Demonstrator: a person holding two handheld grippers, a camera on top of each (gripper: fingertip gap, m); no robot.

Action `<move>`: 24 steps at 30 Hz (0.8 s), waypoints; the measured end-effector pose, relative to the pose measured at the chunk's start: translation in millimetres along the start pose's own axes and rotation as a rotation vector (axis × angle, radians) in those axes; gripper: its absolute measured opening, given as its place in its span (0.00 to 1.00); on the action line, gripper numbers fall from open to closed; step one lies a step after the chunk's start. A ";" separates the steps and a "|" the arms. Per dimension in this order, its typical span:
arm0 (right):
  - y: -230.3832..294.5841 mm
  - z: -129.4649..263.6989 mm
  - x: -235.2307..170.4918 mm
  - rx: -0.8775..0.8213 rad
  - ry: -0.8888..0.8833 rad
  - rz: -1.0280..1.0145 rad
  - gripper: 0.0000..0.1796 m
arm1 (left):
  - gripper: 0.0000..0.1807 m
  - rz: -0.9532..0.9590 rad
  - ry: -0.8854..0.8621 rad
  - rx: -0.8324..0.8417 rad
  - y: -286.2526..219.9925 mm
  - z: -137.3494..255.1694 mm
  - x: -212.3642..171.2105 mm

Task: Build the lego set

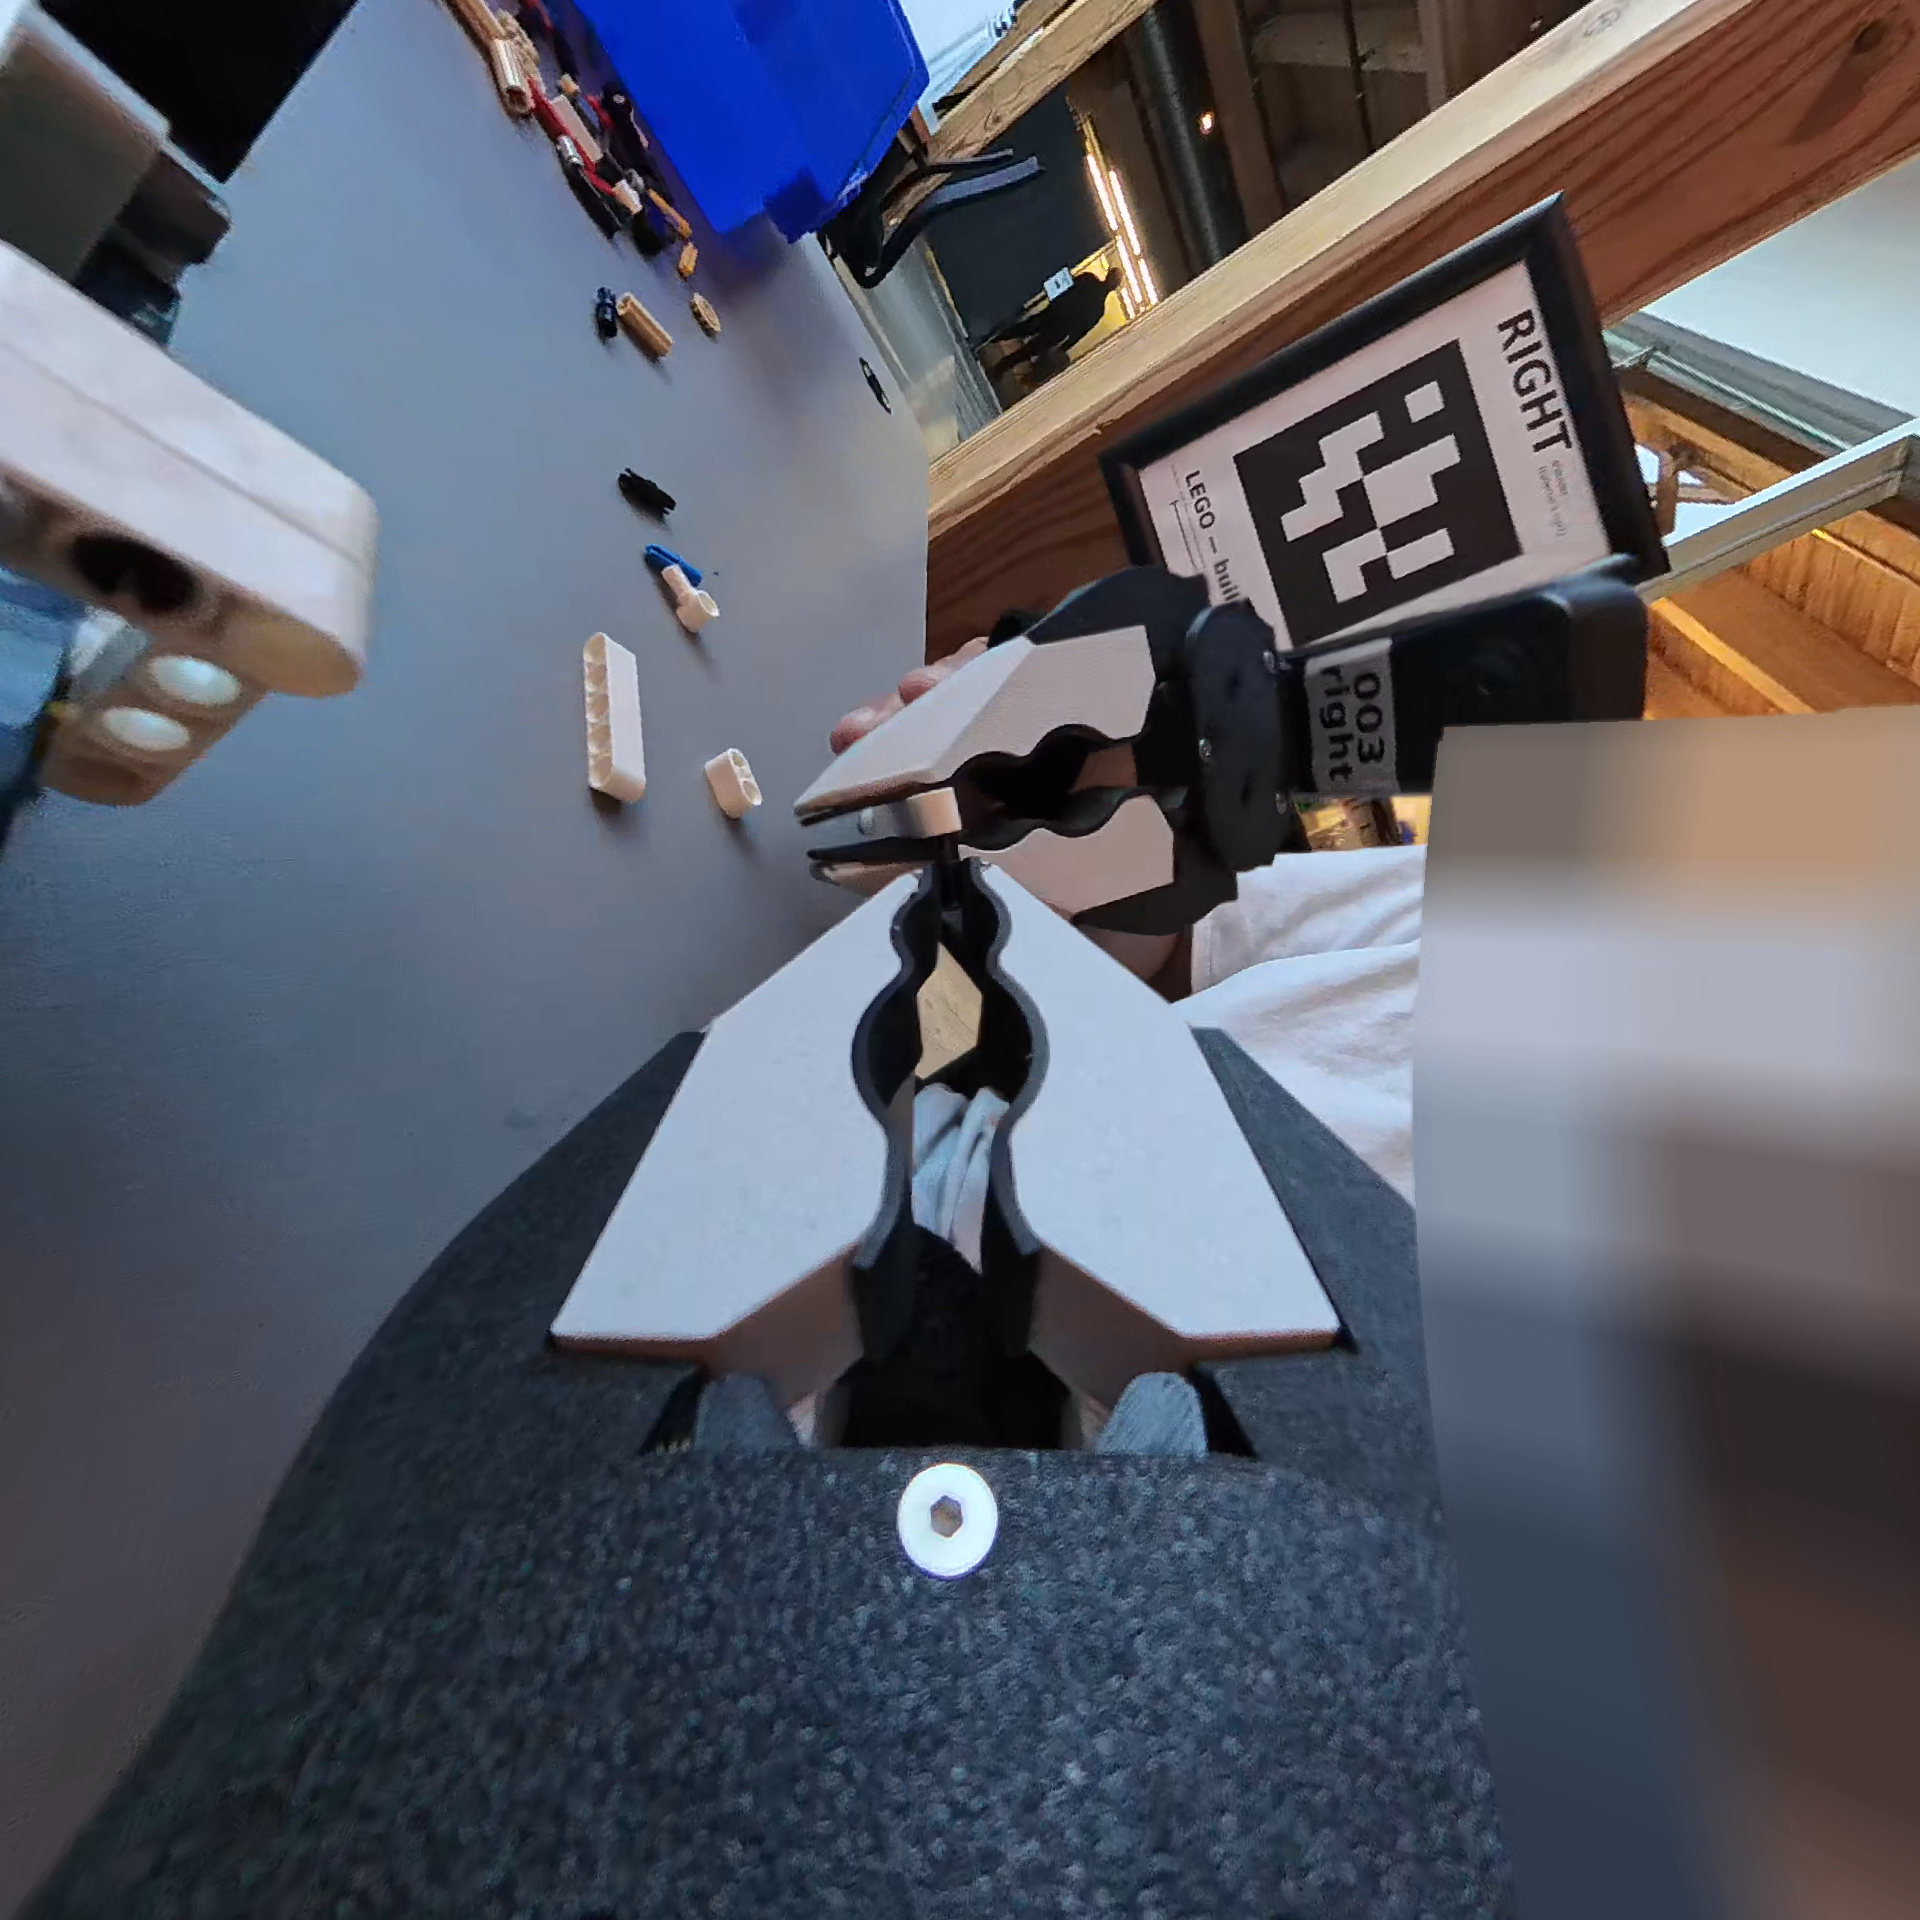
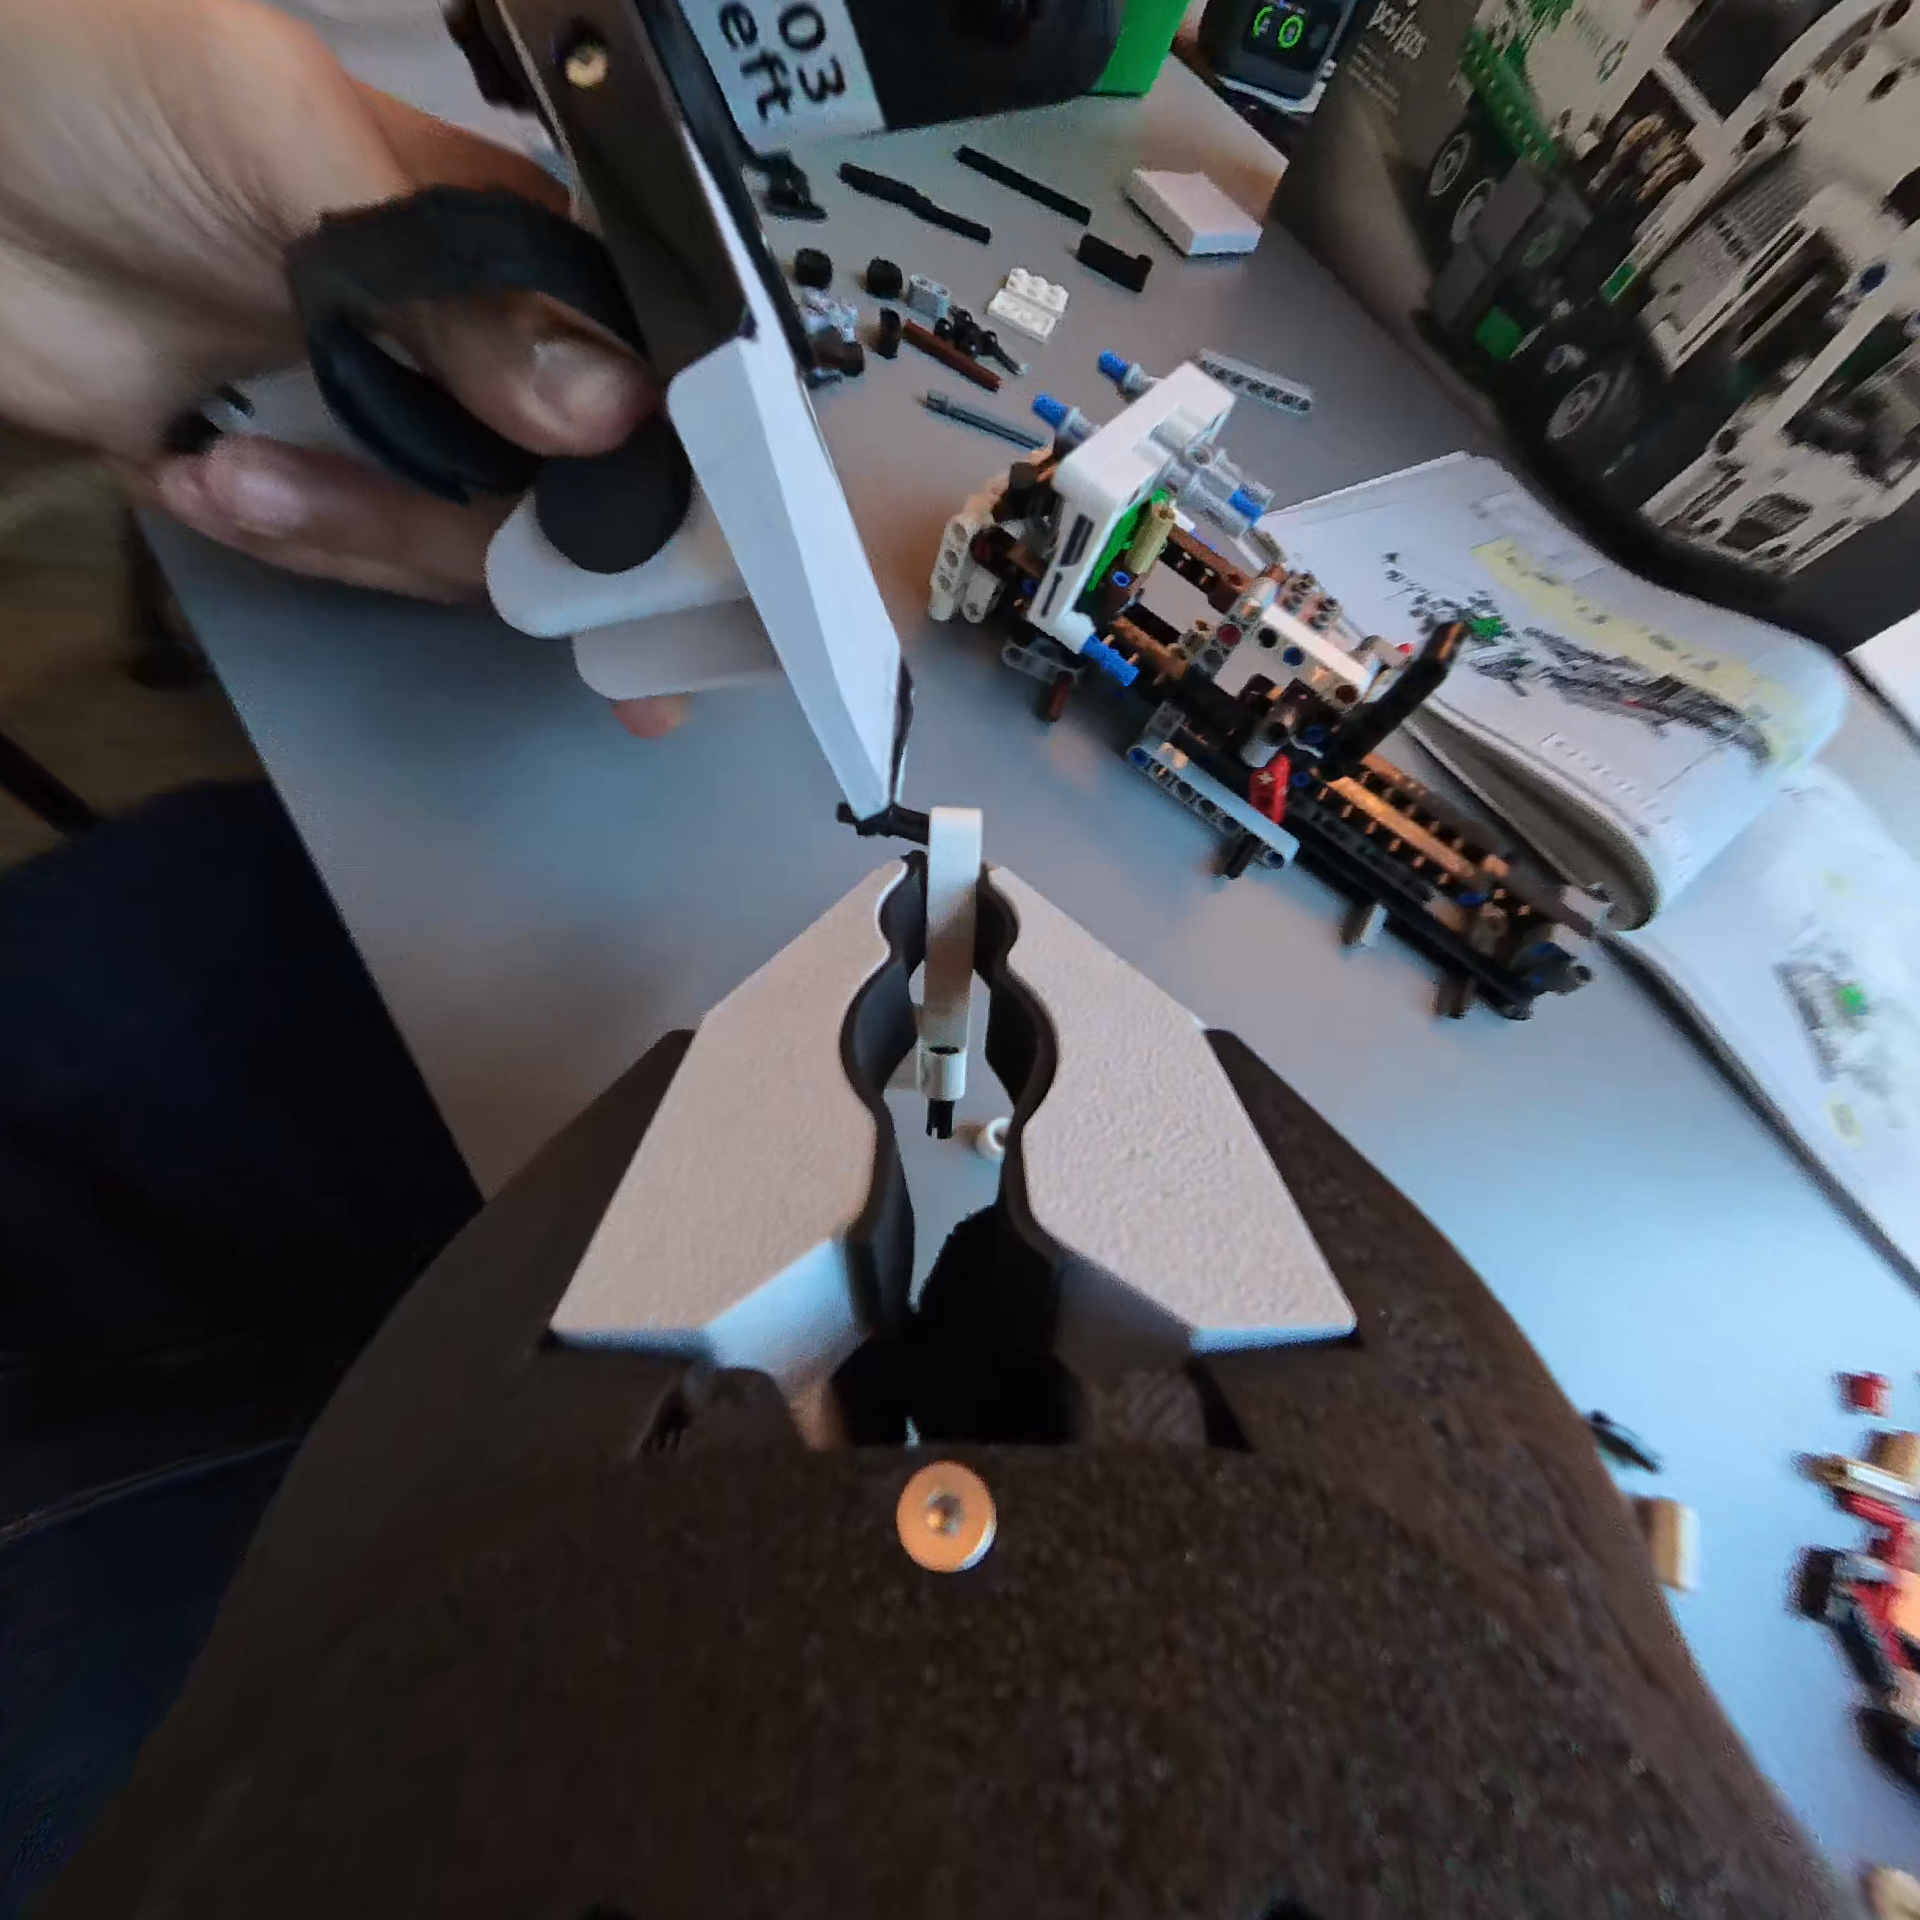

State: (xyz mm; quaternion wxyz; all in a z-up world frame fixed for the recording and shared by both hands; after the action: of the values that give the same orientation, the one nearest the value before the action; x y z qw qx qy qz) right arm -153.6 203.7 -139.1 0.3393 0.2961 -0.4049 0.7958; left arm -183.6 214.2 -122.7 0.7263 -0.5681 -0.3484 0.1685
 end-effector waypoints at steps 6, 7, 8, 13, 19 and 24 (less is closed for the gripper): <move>2.0 -2.4 -5.1 0.020 0.002 -0.077 0.03 | 0.00 -0.041 -0.005 0.059 4.4 -2.4 -0.6; 1.9 -2.8 -7.1 0.016 0.013 -0.077 0.03 | 0.00 -0.071 -0.007 0.090 6.5 -3.6 -0.9; 0.4 -3.4 -10.7 0.001 0.041 -0.057 0.03 | 0.00 -0.107 -0.008 0.137 9.8 -4.9 -2.0; -34.6 14.7 -21.5 -0.123 0.092 -0.026 0.03 | 0.00 -0.345 0.118 0.478 34.1 0.3 -15.2; -40.8 26.5 -31.8 -0.136 0.076 -0.063 0.03 | 0.01 -0.716 0.341 0.759 40.4 -3.1 -33.6; -36.5 29.4 -32.3 -0.119 0.058 -0.071 0.03 | 0.01 -0.842 0.339 0.754 40.2 -10.2 -34.5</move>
State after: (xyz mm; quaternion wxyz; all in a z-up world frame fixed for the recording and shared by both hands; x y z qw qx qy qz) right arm -100.2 185.3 -132.4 0.3958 0.2664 -0.4310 0.7659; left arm -194.5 196.8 -172.6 0.9280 -0.1023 -0.3391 -0.1154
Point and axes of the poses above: each gripper's, where its closed fingertips meet, z back along the fingers, x out of its top, y = z × x across the jaws, the point moved 2 cm from there along z, back along the fingers, and after that the axes turned 12 degrees about z, right-handed, at the moved point
